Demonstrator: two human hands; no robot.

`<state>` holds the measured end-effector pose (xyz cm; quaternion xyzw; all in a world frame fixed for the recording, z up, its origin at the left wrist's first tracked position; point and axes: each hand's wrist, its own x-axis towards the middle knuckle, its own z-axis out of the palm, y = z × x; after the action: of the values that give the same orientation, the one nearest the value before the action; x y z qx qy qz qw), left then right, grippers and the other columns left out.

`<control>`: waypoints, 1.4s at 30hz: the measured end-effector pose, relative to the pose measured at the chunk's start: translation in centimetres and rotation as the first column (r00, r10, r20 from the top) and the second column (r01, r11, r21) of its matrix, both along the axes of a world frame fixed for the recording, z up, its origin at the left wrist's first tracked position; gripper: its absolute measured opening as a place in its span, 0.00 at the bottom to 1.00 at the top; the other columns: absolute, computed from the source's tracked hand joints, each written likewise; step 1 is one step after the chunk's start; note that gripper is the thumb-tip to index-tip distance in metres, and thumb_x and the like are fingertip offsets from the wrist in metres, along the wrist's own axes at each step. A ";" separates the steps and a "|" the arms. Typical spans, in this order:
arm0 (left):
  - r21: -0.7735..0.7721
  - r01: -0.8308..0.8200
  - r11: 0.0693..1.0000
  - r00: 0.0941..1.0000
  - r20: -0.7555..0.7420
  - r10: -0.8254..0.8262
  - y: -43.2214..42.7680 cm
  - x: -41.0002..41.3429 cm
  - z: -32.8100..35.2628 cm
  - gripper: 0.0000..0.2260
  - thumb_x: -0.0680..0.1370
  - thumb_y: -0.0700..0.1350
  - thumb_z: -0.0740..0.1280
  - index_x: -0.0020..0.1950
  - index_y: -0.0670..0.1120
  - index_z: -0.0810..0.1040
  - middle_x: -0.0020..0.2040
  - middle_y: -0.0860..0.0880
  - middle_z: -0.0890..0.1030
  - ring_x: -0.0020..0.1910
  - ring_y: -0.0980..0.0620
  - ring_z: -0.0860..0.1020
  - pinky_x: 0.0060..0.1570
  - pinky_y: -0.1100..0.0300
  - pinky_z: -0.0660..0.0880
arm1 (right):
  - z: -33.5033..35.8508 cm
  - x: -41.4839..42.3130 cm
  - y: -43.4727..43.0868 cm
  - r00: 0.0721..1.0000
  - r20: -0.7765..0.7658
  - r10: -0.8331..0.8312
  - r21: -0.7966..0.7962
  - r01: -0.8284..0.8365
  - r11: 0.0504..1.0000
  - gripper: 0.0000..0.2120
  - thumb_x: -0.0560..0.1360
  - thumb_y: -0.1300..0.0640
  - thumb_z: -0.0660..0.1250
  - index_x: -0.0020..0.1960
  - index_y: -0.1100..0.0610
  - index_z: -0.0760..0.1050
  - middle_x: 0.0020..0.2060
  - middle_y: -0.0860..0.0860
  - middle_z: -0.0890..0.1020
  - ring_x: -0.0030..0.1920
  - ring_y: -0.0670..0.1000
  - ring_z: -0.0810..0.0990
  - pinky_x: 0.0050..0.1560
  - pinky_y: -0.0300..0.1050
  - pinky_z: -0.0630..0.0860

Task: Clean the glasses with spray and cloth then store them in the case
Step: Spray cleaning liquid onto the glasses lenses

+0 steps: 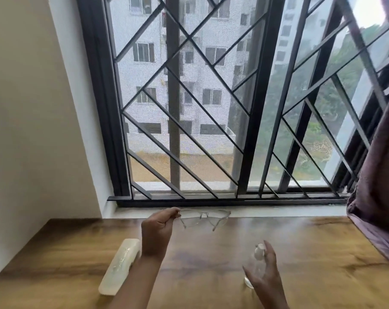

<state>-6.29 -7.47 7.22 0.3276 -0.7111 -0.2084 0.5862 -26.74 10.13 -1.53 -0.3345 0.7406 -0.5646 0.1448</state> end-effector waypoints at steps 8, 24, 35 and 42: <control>0.045 -0.017 0.999 0.999 -0.029 0.019 0.1 -0.3 0.3 0.11 0.67 0.30 0.72 0.45 0.43 0.84 0.40 0.57 0.82 0.43 0.70 0.79 0.46 0.76 0.73 | 1.6 0.4 -0.4 0.938 0.293 0.186 -0.157 -0.144 0.977 0.30 0.72 0.66 0.68 0.71 0.50 0.64 0.42 0.54 0.79 0.42 0.55 0.79 0.49 0.52 0.75; 0.046 -0.025 0.999 0.997 -0.075 0.028 0.5 -0.8 0.8 0.10 0.67 0.30 0.72 0.44 0.41 0.84 0.39 0.55 0.82 0.43 0.64 0.79 0.46 0.78 0.72 | 12.8 5.8 1.5 0.074 0.209 0.975 -0.929 -0.296 0.222 0.15 0.76 0.60 0.56 0.60 0.49 0.59 0.42 0.60 0.69 0.27 0.52 0.65 0.25 0.42 0.72; 0.006 -0.036 0.999 0.997 -0.065 0.037 0.8 -1.1 1.0 0.12 0.67 0.28 0.72 0.44 0.43 0.84 0.40 0.55 0.82 0.43 0.60 0.80 0.47 0.71 0.76 | 12.1 9.1 -0.8 0.854 -0.514 0.078 -0.267 -0.245 0.932 0.42 0.61 0.65 0.66 0.69 0.36 0.61 0.35 0.53 0.80 0.27 0.51 0.78 0.33 0.42 0.80; -0.020 -0.046 0.999 0.997 -0.058 0.045 0.6 -0.9 1.5 0.11 0.66 0.29 0.72 0.44 0.42 0.84 0.41 0.55 0.81 0.44 0.63 0.78 0.47 0.77 0.72 | 11.5 9.5 -1.1 0.850 -0.526 0.007 -0.295 -0.190 0.937 0.39 0.63 0.62 0.66 0.69 0.36 0.63 0.43 0.44 0.79 0.30 0.45 0.78 0.31 0.31 0.77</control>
<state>-7.20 -6.83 8.68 0.3314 -0.6884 -0.1969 0.6144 -17.24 9.04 9.92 -0.5313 0.6264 -0.5633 -0.0896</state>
